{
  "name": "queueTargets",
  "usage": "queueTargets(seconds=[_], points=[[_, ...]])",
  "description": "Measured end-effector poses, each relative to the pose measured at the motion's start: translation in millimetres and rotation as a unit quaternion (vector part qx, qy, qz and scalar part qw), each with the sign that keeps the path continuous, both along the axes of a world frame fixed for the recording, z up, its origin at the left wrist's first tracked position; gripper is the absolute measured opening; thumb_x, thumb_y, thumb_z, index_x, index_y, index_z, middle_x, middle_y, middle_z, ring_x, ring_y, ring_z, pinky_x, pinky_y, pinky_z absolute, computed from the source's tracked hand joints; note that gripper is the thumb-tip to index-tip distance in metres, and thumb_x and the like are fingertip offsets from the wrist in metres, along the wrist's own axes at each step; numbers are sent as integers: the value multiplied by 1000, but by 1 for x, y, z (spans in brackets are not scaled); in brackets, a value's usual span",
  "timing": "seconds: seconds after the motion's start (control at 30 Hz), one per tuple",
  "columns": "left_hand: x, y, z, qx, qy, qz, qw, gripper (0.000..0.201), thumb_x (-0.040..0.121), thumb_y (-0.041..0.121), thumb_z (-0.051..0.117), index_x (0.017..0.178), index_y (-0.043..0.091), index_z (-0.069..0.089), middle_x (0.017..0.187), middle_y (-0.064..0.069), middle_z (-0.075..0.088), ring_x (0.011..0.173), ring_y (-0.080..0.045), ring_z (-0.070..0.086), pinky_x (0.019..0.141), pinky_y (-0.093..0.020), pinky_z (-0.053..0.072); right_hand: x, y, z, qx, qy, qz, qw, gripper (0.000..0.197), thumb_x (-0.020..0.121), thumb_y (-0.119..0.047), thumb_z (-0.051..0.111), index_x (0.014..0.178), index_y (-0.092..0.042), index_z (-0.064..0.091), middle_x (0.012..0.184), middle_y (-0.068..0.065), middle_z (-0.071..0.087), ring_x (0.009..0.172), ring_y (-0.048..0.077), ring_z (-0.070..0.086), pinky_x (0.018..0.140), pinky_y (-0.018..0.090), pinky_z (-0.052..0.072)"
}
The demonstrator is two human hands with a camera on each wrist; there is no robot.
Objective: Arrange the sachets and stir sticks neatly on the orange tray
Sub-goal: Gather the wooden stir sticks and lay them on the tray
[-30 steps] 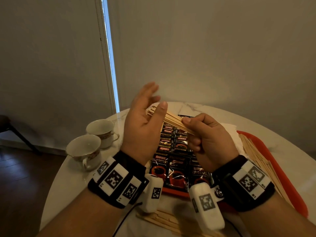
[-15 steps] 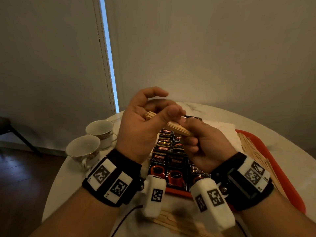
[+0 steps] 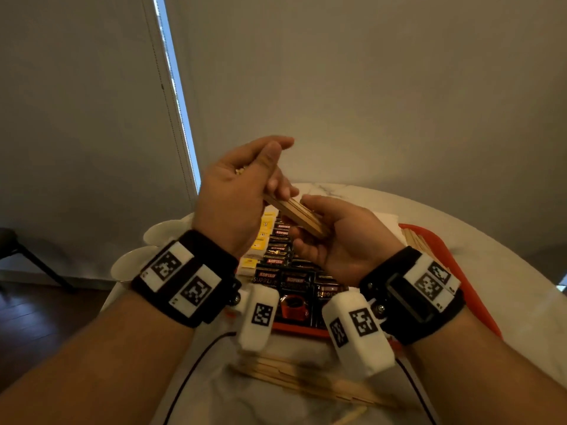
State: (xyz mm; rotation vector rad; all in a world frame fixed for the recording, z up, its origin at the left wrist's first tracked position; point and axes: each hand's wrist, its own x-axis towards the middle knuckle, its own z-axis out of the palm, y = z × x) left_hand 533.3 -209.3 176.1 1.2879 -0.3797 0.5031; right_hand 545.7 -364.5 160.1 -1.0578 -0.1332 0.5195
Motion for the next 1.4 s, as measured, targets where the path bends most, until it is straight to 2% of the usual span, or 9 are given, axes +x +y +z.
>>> queueTargets(seconds=[0.1, 0.2, 0.33, 0.43, 0.67, 0.87, 1.0, 1.2, 1.4], points=[[16, -2, 15, -24, 82, -4, 996, 22, 108, 18, 51, 117, 8, 69, 60, 1, 45, 59, -17, 58, 74, -37, 59, 0, -16, 11, -124, -181, -23, 975, 16, 99, -26, 61, 88, -15, 65, 89, 7, 71, 78, 19, 64, 70, 34, 51], [31, -17, 20, -27, 143, -66, 987, 25, 110, 17, 48, 121, 8, 68, 64, -2, 59, 92, -28, 76, 94, -48, 57, 4, -36, 24, -274, -329, -49, 902, 24, 92, -30, 72, 81, -10, 64, 79, -3, 70, 72, 15, 64, 69, 34, 53], [42, -59, 24, -22, 193, -150, 969, 27, 109, 16, 48, 124, 8, 69, 103, -11, 79, 110, -27, 74, 92, -43, 60, 12, -63, 39, -400, -402, -58, 821, 27, 86, -30, 79, 75, -15, 59, 74, 4, 65, 64, 15, 63, 66, 31, 55], [53, -92, 28, -39, 226, -201, 952, 28, 109, 15, 46, 127, 5, 66, 119, -12, 77, 108, -25, 75, 84, -37, 63, 20, -83, 41, -416, -391, -75, 818, 31, 85, -22, 79, 72, -18, 52, 71, 6, 57, 55, 13, 54, 56, 28, 49], [87, -153, 23, 6, 281, -235, 930, 30, 108, 15, 48, 129, 4, 66, 123, -12, 75, 114, -25, 72, 94, -37, 61, 46, -128, 24, -361, -310, -121, 871, 42, 80, 1, 74, 63, -19, 41, 59, 6, 48, 64, 31, 55, 44, 29, 42], [112, -184, 1, 52, 378, -198, 903, 44, 101, 35, 66, 130, 2, 63, 109, -12, 70, 89, -22, 72, 82, -40, 62, 67, -155, 8, -424, -214, -135, 869, 13, 82, -11, 76, 89, -8, 65, 72, 6, 66, 56, 13, 64, 54, 26, 54], [123, -191, -13, 129, 434, -147, 879, 58, 102, 38, 62, 148, 7, 44, 137, -21, 57, 113, -39, 65, 97, -52, 57, 99, -176, -15, -528, -118, -152, 827, 21, 82, -24, 78, 92, -7, 73, 70, 7, 68, 60, 20, 61, 56, 29, 50], [125, -191, -26, 309, 434, -101, 840, 25, 104, 16, 59, 126, 6, 62, 124, -14, 65, 95, -28, 69, 89, -42, 60, 132, -185, -40, -679, -59, -107, 724, 33, 89, -46, 73, 88, -14, 66, 79, 4, 69, 66, 20, 64, 55, 28, 47], [135, -194, -41, 457, 411, -93, 783, 24, 98, 13, 68, 121, 8, 70, 117, -8, 73, 103, -23, 72, 92, -36, 60, 140, -181, -39, -718, -64, -68, 690, 31, 88, -42, 75, 81, -15, 62, 78, 4, 65, 65, 18, 61, 53, 27, 43]])
